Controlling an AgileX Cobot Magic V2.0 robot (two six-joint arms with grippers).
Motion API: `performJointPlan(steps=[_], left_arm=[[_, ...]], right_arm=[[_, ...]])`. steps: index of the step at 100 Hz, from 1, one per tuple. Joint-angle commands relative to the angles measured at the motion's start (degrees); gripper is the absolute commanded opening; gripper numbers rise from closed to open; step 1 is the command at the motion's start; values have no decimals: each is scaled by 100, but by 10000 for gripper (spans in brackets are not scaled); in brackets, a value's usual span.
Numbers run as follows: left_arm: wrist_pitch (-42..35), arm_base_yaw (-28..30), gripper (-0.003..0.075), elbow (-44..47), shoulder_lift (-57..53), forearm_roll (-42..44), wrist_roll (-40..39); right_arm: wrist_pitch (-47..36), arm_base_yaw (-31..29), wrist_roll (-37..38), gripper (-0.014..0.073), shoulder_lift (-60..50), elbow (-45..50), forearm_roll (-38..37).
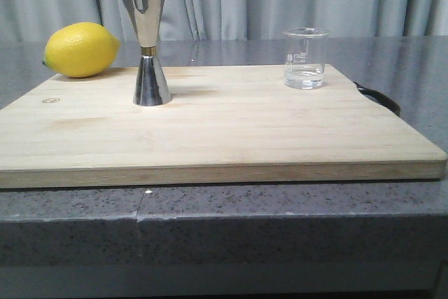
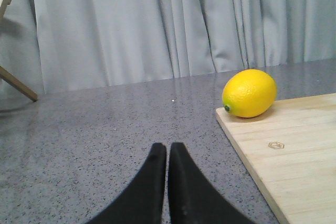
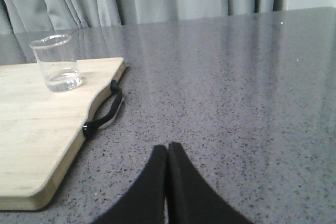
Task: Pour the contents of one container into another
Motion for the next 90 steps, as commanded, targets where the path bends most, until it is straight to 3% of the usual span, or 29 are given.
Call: performJointPlan(steps=[1, 27, 41, 90], left_arm=[[-460, 8, -19, 203, -142, -49, -12], [-460, 8, -19, 203, -142, -49, -12], [-460, 8, -19, 203, -142, -49, -12], [-460, 8, -19, 203, -142, -49, -12]], right_arm=[[-550, 1, -28, -75, -121, 127, 16], [-619, 1, 84, -75, -121, 127, -30], [-952, 1, 1591, -75, -121, 127, -1491], [-952, 1, 1603, -75, -121, 127, -1485]])
